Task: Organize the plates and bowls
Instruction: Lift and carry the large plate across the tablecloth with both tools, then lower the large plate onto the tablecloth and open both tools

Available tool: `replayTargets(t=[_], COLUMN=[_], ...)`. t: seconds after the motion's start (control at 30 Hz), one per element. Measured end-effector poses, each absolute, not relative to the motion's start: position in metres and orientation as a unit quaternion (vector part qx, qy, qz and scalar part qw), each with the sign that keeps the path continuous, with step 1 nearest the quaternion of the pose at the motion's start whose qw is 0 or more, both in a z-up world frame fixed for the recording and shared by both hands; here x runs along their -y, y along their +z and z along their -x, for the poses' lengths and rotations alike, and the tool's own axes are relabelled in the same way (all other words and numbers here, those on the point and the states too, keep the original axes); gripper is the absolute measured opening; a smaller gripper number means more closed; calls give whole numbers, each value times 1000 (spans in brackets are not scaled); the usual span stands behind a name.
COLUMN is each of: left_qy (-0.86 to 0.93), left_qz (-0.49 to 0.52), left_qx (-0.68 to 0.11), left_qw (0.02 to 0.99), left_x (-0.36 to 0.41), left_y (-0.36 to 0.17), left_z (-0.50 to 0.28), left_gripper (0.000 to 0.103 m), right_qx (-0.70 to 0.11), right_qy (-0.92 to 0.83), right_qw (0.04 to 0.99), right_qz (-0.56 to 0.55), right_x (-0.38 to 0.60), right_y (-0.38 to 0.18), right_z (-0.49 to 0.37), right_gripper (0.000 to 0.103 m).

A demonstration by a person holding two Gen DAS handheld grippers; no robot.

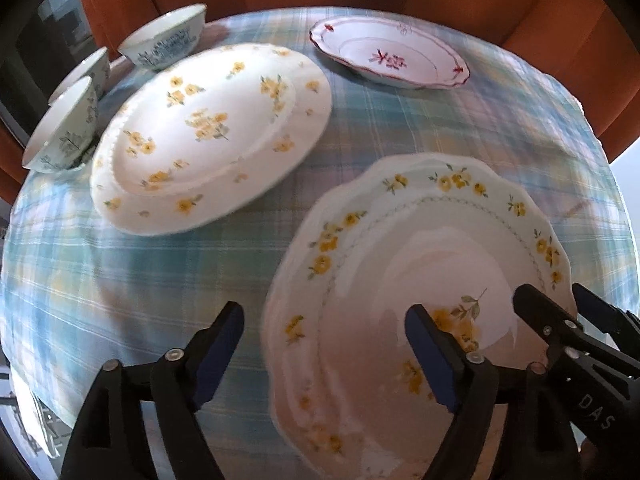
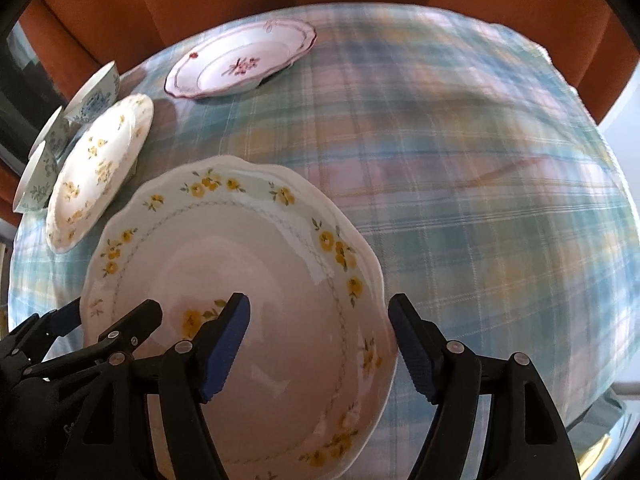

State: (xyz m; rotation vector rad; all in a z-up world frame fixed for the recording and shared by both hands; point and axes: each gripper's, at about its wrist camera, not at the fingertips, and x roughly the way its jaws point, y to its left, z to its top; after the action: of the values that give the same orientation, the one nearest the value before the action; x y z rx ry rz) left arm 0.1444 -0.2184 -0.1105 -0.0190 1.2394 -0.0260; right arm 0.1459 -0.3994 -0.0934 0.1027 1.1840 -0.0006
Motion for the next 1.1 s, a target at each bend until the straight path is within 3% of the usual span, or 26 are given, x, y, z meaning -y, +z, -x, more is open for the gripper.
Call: replayTargets(t=[0.63, 1.1], left_qy=[-43, -50], left_qz=[1, -12], left_qx=[-528, -513], left_qw=[848, 857], left_x=[126, 45], left_y=[-65, -60], left_z=[-129, -132], left_gripper=[88, 88], right_qx=[-506, -478], right_qy=[-39, -64], right_qw=[860, 875], right_qz=[-48, -32], right_x=[312, 219], right_y=[-44, -35], right_z=[-114, -107], right_gripper=[80, 80])
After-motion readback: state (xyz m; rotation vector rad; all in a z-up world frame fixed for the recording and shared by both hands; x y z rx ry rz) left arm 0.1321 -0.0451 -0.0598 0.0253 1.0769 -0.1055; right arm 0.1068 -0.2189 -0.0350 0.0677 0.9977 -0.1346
